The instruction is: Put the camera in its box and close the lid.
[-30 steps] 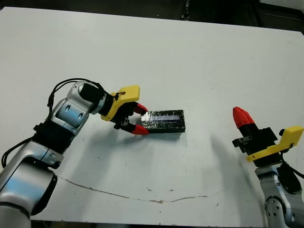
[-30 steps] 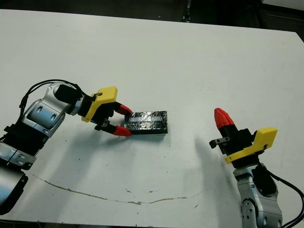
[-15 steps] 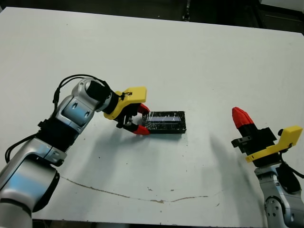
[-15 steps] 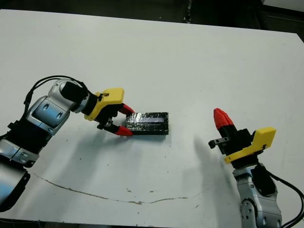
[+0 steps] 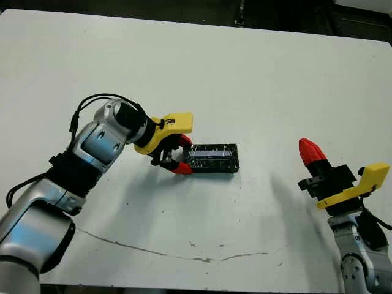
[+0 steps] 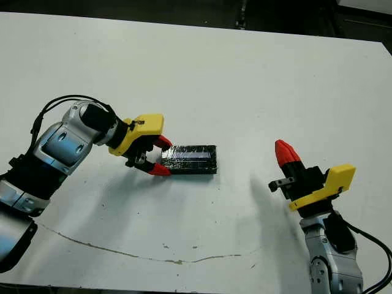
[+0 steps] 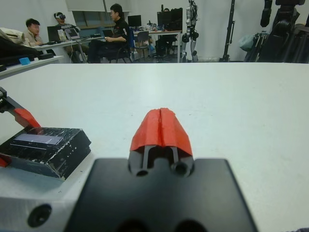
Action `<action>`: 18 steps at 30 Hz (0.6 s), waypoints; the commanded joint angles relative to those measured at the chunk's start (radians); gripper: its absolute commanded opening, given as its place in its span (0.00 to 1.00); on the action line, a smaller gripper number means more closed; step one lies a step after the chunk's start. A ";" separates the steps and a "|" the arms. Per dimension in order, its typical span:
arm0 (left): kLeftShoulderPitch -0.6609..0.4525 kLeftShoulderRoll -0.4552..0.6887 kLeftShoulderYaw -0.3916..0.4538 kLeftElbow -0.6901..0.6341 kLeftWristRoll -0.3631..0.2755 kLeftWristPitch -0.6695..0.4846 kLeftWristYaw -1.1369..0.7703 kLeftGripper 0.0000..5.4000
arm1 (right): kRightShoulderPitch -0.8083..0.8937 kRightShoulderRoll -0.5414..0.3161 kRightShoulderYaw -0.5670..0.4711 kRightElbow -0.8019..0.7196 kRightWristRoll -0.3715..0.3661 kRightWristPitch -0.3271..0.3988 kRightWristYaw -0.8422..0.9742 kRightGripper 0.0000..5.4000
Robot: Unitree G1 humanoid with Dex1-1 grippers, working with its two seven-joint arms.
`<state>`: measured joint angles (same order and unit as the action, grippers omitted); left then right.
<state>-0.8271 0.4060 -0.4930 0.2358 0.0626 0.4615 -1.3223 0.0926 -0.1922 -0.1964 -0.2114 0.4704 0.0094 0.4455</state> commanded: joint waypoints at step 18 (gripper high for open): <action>0.045 -0.024 -0.076 -0.060 0.022 -0.058 0.071 1.00 | 0.015 -0.004 -0.003 0.005 -0.004 -0.002 -0.001 0.00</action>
<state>-0.8127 0.3830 -0.5551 0.1741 0.0815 0.3903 -1.2517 0.0939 -0.1915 -0.1955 -0.2059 0.4702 0.0066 0.4459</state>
